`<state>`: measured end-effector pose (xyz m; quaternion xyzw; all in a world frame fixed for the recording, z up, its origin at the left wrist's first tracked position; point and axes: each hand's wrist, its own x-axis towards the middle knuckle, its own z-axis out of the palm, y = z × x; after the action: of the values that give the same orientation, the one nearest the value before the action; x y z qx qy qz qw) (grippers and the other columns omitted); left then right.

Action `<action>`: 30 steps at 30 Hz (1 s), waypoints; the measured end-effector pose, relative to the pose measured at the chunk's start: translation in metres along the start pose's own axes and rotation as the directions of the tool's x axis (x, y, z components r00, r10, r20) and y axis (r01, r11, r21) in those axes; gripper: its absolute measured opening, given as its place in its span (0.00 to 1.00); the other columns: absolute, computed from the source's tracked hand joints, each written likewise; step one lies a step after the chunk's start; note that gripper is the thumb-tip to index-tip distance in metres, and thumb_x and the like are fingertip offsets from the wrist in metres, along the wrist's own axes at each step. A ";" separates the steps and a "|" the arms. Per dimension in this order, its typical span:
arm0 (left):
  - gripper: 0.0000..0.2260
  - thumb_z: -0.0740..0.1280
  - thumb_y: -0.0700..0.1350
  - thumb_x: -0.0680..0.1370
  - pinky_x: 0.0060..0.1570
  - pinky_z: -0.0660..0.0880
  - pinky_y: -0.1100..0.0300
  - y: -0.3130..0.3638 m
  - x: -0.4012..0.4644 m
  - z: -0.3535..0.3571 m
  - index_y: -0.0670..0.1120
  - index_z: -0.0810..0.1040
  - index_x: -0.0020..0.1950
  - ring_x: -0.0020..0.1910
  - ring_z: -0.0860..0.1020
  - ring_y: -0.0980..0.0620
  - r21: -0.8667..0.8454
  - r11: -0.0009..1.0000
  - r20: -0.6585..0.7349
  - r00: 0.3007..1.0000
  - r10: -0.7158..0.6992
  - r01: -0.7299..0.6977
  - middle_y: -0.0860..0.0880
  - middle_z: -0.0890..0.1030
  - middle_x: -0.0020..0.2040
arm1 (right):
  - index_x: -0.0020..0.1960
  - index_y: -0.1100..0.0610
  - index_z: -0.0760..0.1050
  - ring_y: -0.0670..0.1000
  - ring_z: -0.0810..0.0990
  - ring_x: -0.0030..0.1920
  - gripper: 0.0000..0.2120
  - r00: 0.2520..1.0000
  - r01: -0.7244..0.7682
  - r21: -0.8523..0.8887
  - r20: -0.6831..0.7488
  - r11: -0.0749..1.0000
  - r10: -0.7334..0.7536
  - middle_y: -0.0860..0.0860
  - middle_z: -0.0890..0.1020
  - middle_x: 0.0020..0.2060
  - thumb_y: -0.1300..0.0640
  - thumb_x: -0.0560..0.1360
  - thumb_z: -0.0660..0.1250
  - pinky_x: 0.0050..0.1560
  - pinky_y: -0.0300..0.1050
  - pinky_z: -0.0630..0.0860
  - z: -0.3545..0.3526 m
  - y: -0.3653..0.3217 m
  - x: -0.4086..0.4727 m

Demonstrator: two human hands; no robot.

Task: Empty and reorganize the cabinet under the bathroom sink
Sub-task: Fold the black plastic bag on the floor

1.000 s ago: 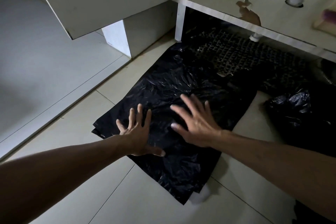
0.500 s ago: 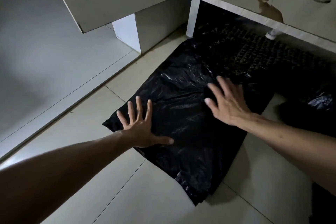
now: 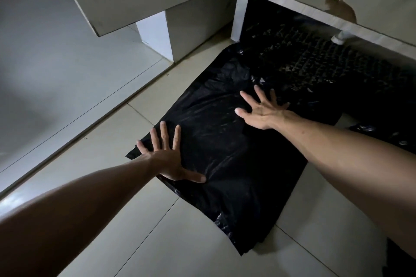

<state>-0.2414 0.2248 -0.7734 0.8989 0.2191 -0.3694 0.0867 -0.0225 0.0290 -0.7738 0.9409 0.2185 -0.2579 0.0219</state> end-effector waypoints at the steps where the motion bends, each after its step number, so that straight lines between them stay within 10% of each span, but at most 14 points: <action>1: 0.73 0.62 0.84 0.47 0.65 0.34 0.26 -0.001 -0.002 -0.006 0.51 0.20 0.71 0.70 0.24 0.34 0.033 0.999 0.016 0.999 -0.037 0.037 0.40 0.19 0.69 | 0.78 0.32 0.38 0.60 0.34 0.79 0.33 0.998 0.043 -0.046 -0.046 0.998 -0.045 0.44 0.32 0.79 0.28 0.77 0.46 0.70 0.78 0.43 0.001 -0.003 -0.001; 6: 0.74 0.65 0.82 0.50 0.62 0.33 0.24 0.049 -0.007 -0.038 0.43 0.25 0.74 0.68 0.24 0.29 0.110 0.992 -0.064 0.997 -0.054 0.061 0.33 0.21 0.69 | 0.78 0.46 0.60 0.59 0.57 0.77 0.27 0.917 0.146 -0.091 -0.360 0.985 -0.169 0.51 0.55 0.79 0.39 0.82 0.53 0.73 0.63 0.60 -0.029 0.045 -0.034; 9: 0.65 0.67 0.76 0.62 0.67 0.38 0.27 0.107 -0.017 -0.052 0.39 0.34 0.77 0.73 0.33 0.28 0.136 0.985 -0.197 0.972 0.128 -0.102 0.30 0.33 0.75 | 0.68 0.51 0.73 0.56 0.77 0.61 0.18 0.870 0.152 -0.132 -0.452 0.979 -0.196 0.51 0.73 0.66 0.46 0.83 0.57 0.55 0.52 0.77 -0.053 0.097 -0.061; 13: 0.33 0.67 0.64 0.73 0.65 0.67 0.44 0.181 -0.034 -0.056 0.43 0.66 0.68 0.68 0.65 0.38 0.142 0.875 -0.398 0.783 0.478 -0.462 0.40 0.69 0.67 | 0.57 0.47 0.80 0.53 0.80 0.53 0.12 0.883 0.006 -0.264 -0.452 0.965 -0.129 0.47 0.78 0.53 0.54 0.78 0.61 0.43 0.46 0.76 -0.072 0.157 -0.108; 19: 0.28 0.69 0.57 0.75 0.56 0.74 0.50 0.297 -0.038 -0.049 0.42 0.68 0.67 0.63 0.71 0.41 -0.028 0.741 -0.334 0.705 0.626 -0.671 0.41 0.72 0.65 | 0.65 0.48 0.74 0.57 0.76 0.62 0.20 0.909 -0.271 -0.153 -0.366 0.950 0.200 0.51 0.75 0.61 0.55 0.73 0.67 0.51 0.47 0.72 -0.083 0.236 -0.171; 25: 0.27 0.72 0.60 0.72 0.42 0.79 0.54 0.399 -0.033 -0.028 0.42 0.76 0.62 0.41 0.80 0.45 -0.778 0.531 -0.051 0.876 0.480 -0.336 0.44 0.81 0.52 | 0.56 0.60 0.69 0.56 0.77 0.44 0.15 0.808 -0.585 0.232 0.085 0.777 0.583 0.57 0.76 0.47 0.49 0.79 0.64 0.43 0.48 0.78 -0.049 0.286 -0.192; 30: 0.20 0.66 0.39 0.76 0.41 0.76 0.55 0.425 -0.032 0.000 0.38 0.71 0.67 0.44 0.76 0.47 -0.878 0.427 0.010 0.884 0.467 -0.216 0.41 0.79 0.58 | 0.59 0.63 0.74 0.61 0.84 0.46 0.12 0.774 -0.625 0.453 0.256 0.636 0.579 0.60 0.79 0.52 0.57 0.79 0.67 0.49 0.57 0.84 -0.037 0.292 -0.201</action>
<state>-0.0674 -0.1636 -0.7537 0.7058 0.1709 -0.2966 0.6202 -0.0361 -0.3095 -0.6631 0.9174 -0.1858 -0.3249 -0.1356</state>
